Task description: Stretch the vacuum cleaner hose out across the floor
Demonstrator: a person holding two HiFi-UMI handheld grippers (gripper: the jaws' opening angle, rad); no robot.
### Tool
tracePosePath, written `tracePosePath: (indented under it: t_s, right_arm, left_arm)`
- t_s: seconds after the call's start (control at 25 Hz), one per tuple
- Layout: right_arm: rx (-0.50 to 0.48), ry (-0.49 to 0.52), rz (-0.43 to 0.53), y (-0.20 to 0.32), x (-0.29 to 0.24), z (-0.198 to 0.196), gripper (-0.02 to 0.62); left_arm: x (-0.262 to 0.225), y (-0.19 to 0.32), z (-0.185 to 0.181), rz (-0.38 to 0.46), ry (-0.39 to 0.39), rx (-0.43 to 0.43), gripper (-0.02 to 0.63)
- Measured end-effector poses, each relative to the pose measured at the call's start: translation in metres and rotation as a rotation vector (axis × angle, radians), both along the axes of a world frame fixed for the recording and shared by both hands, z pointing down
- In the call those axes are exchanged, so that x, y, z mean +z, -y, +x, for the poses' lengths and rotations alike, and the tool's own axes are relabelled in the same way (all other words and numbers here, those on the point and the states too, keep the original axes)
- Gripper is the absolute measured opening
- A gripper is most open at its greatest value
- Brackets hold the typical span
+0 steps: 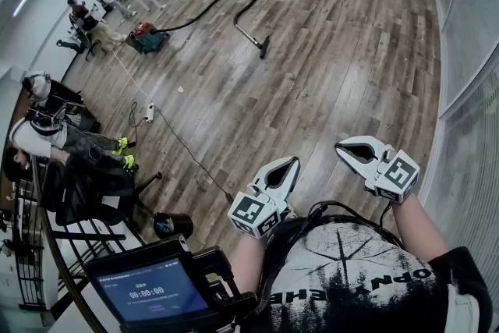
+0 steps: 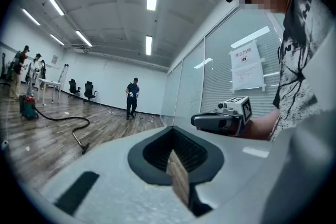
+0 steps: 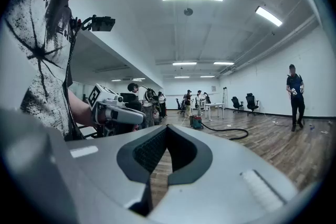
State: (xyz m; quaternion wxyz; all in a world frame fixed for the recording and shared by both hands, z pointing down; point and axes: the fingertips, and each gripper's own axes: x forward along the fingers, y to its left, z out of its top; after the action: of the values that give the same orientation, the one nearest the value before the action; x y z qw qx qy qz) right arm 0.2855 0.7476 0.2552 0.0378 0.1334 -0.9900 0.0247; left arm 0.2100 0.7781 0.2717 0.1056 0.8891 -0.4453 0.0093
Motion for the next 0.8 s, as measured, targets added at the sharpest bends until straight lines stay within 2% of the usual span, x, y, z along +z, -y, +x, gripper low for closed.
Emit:
tracePosePath:
  t_s: [0.2,0.44,0.64,0.8]
  right_arm:
    - [-0.02,-0.009,0.056,0.002,0.008,0.004,0.003]
    - [-0.012,-0.004,0.015,0.0,0.003,0.004,0.003]
    - [-0.04,0.063,-0.018,-0.006,-0.001,0.004,0.005]
    - [-0.027,0.046,-0.02,-0.009,-0.003,0.001,0.005]
  left_arm:
    - [0.0,0.001,0.0,0.0,0.01,-0.002,-0.002]
    - [0.002,0.002,0.003,-0.006,0.014,0.002,0.0]
    - [0.002,0.0,0.005,-0.013,0.016,0.009,-0.001]
    - [0.003,-0.002,0.003,-0.013,0.013,0.01,-0.001]
